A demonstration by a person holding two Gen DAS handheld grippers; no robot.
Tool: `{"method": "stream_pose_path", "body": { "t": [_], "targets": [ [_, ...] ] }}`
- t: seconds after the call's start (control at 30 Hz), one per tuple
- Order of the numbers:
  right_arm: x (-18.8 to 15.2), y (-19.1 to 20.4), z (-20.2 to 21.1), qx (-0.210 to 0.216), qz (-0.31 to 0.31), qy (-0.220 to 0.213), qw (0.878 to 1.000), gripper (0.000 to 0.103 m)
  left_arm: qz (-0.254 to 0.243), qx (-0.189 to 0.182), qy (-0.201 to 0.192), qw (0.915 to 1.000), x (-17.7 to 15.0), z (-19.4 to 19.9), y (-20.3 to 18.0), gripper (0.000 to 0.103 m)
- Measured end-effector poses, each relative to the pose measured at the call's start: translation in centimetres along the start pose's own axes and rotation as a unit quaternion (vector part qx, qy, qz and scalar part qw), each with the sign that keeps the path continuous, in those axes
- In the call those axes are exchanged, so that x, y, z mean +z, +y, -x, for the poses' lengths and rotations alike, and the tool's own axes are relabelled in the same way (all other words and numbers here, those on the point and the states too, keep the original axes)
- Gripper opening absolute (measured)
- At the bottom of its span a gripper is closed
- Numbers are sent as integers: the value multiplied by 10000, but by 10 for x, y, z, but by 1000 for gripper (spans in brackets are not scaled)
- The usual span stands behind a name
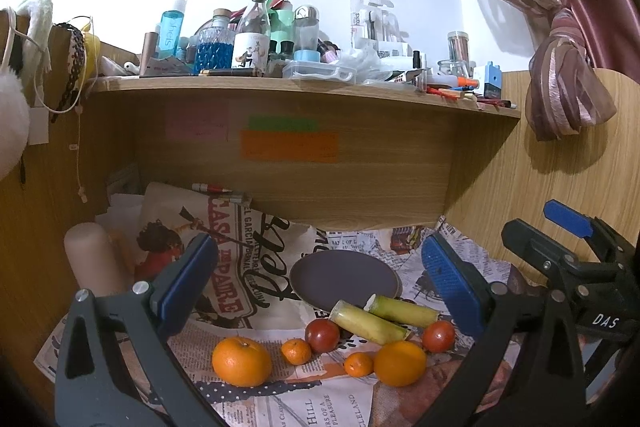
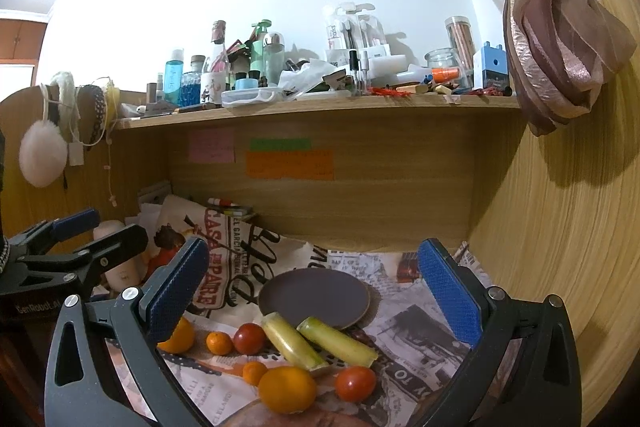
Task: Organize fruits
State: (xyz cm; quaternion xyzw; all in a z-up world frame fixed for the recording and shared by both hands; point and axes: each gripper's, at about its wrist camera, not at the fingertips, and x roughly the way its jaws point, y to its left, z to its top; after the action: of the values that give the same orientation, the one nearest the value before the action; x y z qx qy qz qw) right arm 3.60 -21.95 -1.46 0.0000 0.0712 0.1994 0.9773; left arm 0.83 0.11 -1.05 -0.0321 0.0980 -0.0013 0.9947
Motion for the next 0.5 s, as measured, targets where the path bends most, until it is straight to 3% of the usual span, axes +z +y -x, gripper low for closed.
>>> {"method": "stream_pose_path", "body": {
  "t": [0.5],
  "targets": [
    [0,1,-6,77,-51,66,9999,103,22,11,7,10000,1,-1,3,103]
  ]
}}
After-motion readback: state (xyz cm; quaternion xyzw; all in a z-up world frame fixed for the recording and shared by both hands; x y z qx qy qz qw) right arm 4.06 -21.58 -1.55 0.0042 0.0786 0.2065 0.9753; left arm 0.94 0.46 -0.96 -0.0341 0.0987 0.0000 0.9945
